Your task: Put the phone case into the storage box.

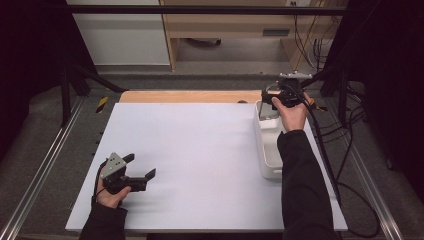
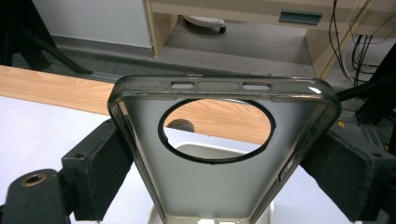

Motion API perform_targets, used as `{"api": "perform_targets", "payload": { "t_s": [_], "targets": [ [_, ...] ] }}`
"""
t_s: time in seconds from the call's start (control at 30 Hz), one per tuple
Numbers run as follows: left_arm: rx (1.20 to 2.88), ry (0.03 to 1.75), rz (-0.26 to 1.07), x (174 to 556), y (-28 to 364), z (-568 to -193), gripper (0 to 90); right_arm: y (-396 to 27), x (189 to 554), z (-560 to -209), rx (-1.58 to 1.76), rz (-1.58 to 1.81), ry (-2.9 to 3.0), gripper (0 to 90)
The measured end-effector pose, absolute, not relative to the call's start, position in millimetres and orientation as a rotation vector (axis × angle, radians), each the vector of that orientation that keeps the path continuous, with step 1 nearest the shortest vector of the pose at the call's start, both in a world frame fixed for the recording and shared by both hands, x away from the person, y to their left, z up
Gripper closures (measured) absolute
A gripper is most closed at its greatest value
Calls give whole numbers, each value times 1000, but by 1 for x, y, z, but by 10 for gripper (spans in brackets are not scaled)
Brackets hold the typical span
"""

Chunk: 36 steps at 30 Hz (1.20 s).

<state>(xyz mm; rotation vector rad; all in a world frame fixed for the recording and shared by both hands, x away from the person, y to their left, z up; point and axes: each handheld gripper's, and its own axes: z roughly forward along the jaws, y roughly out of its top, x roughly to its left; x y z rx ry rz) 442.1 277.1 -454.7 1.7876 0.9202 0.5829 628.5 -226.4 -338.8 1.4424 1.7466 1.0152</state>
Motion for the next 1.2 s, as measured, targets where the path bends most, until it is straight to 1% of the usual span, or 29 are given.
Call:
{"api": "perform_targets", "payload": {
  "t_s": [1.2],
  "targets": [
    [1810,911,584,442,274,-457,7,-221,653,-380,1509,950,1702,122]
  ]
}}
